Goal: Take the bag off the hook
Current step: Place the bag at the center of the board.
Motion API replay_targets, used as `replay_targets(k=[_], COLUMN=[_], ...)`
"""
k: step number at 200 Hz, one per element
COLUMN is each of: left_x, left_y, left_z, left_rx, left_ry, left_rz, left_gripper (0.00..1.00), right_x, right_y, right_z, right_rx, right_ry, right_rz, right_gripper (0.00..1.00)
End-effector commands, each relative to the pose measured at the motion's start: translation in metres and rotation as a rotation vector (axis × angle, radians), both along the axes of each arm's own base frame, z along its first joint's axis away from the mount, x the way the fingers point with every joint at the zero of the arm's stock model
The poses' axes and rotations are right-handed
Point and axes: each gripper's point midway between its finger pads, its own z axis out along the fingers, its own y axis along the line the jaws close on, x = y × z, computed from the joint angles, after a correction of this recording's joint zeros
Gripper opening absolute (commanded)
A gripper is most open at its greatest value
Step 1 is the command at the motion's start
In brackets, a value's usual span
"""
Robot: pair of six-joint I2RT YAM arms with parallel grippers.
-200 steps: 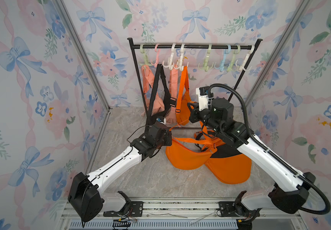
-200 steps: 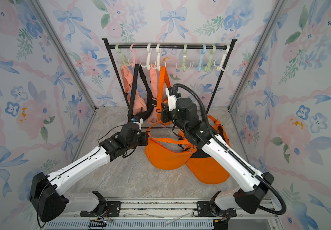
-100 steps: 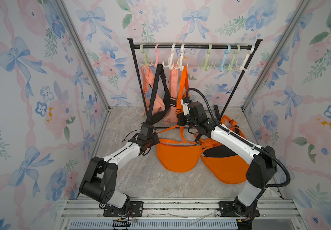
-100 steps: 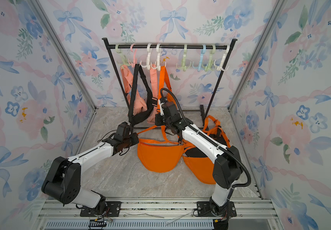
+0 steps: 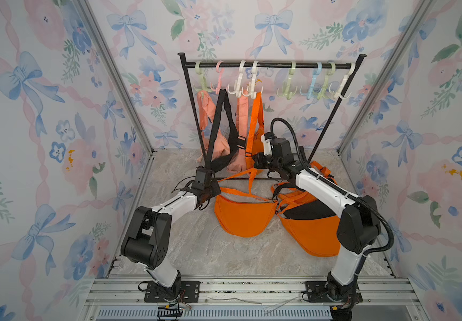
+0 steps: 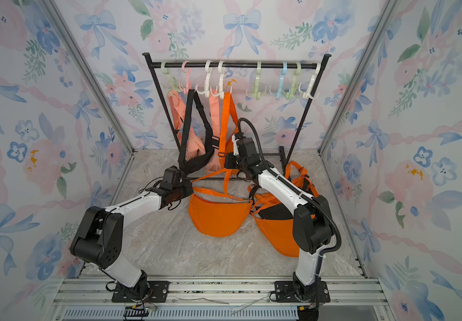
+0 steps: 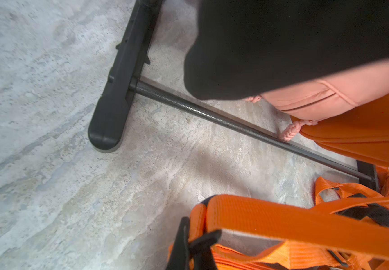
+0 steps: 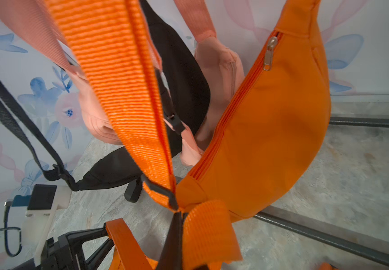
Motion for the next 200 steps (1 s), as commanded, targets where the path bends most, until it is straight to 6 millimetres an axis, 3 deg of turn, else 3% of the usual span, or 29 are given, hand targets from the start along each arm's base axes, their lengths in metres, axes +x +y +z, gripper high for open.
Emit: replay_targets(k=[1, 15, 28, 65, 129, 142, 166, 182, 187, 189, 194, 200], left_x=[0.001, -0.001, -0.004, -0.016, -0.05, -0.053, -0.052, -0.048, -0.046, -0.045, -0.043, -0.04], left_y=[-0.003, -0.005, -0.006, 0.001, 0.04, 0.04, 0.034, 0.026, 0.023, 0.022, 0.018, 0.013], left_z=[0.001, 0.004, 0.008, 0.035, 0.128, 0.139, 0.151, 0.157, 0.16, 0.16, 0.163, 0.165], left_rx=[0.028, 0.026, 0.029, 0.037, 0.153, 0.155, 0.177, 0.198, 0.202, 0.204, 0.208, 0.212], left_ry=[-0.011, -0.024, -0.034, -0.098, -0.373, -0.404, -0.432, -0.444, -0.45, -0.451, -0.457, -0.465], left_rz=[-0.012, -0.022, -0.021, 0.017, 0.159, 0.159, 0.141, 0.124, 0.116, 0.113, 0.104, 0.09], left_gripper=[0.14, 0.62, 0.8, 0.91, 0.98, 0.98, 0.98, 0.98, 0.98, 0.98, 0.98, 0.98], right_x=[-0.011, -0.02, -0.028, -0.052, -0.087, -0.096, -0.114, -0.119, -0.12, -0.12, -0.119, -0.117], right_y=[0.001, 0.0, -0.001, -0.004, -0.009, -0.011, -0.017, -0.025, -0.029, -0.029, -0.034, -0.039], right_z=[0.006, 0.001, -0.007, -0.041, -0.092, -0.107, -0.131, -0.14, -0.126, -0.124, -0.119, -0.112], right_rx=[0.06, 0.047, 0.031, -0.029, -0.125, -0.163, -0.204, -0.221, -0.213, -0.216, -0.227, -0.245], right_ry=[0.005, 0.009, 0.017, 0.07, 0.149, 0.175, 0.218, 0.235, 0.203, 0.196, 0.175, 0.149], right_rz=[0.019, 0.026, 0.028, 0.034, 0.042, 0.046, 0.056, 0.038, 0.028, 0.027, 0.013, -0.003], right_gripper=[0.0, 0.0, 0.0, 0.0, 0.05, 0.16, 0.46, 0.56, 0.6, 0.65, 0.99, 0.97])
